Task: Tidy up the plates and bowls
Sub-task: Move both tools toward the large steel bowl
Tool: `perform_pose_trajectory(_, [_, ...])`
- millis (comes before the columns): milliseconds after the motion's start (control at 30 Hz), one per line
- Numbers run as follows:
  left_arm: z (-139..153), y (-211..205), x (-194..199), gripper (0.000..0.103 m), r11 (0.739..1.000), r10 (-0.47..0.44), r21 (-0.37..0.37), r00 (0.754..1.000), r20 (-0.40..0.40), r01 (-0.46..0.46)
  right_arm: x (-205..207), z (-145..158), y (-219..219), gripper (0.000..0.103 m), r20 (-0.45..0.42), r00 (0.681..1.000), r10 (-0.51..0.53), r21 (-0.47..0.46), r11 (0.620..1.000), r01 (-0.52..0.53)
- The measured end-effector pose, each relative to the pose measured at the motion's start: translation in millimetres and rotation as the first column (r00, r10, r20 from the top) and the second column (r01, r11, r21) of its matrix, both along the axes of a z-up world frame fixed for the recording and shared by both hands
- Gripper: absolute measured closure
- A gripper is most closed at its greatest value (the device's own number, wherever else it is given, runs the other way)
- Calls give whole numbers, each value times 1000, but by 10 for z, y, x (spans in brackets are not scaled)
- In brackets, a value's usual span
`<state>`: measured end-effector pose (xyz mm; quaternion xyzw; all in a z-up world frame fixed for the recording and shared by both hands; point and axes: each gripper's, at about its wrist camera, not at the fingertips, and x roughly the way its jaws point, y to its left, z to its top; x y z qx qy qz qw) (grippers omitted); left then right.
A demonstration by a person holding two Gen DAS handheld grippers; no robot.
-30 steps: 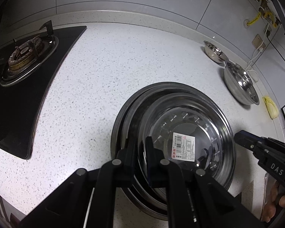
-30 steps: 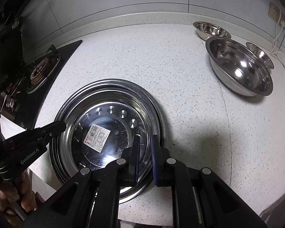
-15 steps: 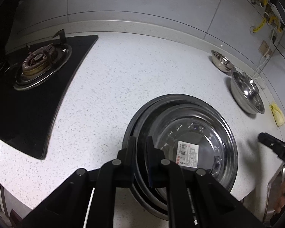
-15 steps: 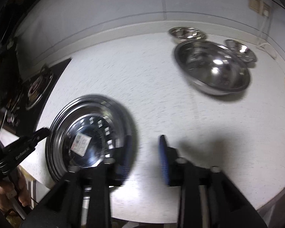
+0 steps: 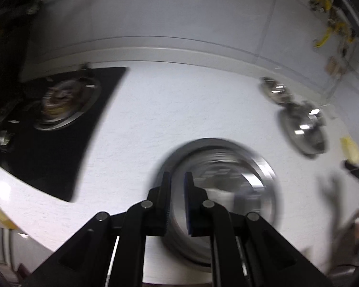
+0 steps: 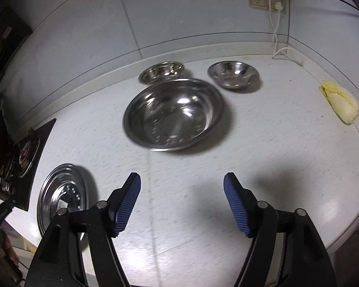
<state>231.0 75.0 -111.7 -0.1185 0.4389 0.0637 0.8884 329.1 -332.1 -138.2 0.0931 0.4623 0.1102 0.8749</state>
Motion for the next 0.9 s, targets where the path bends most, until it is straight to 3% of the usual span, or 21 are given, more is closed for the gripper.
perform_pose_trajectory(100, [104, -361, 244, 93, 985, -90, -149, 996, -23, 85, 101, -24, -148, 30, -12, 1000, 27, 47, 999, -26])
perform_pose_trajectory(200, [131, -757, 506, 93, 958, -167, -240, 985, -33, 155, 228, -85, -286, 29, -36, 998, 44, 66, 997, -41])
perform_pose_trajectory(433, [28, -1458, 1140, 92, 928, -235, -315, 968, -86, 197, 453, -109, -438, 15, -46, 995, 84, 41, 996, -83])
perform_pose_trajectory(467, [9, -1505, 1211, 80, 928, -240, -315, 967, -87, 202, 495, -99, -443, 15, -42, 995, 91, 33, 995, -90])
perform_pose_trajectory(500, [-24, -1558, 1327, 60, 927, -245, -316, 965, -95, 204, 538, -81, -447, 14, -36, 994, 98, 27, 995, -97])
perform_pose_trajectory(600, [-146, -1599, 1629, 56, 906, -246, -381, 962, -115, 186, 678, -58, -432, 12, -27, 992, 123, 19, 992, -123])
perform_pose_trajectory(667, [-194, -1598, 1783, 56, 917, -232, -358, 964, -126, 174, 781, -67, -401, 11, -25, 991, 133, 13, 991, -133])
perform_pose_trajectory(700, [-209, -1614, 1873, 56, 924, -229, -342, 965, -128, 173, 841, -81, -377, 11, 16, 992, 124, 9, 992, -124])
perform_pose_trajectory(900, [-339, -1724, 2364, 56, 955, -218, -237, 962, -163, 176, 1251, -247, -296, 11, -43, 992, 118, 34, 993, -117])
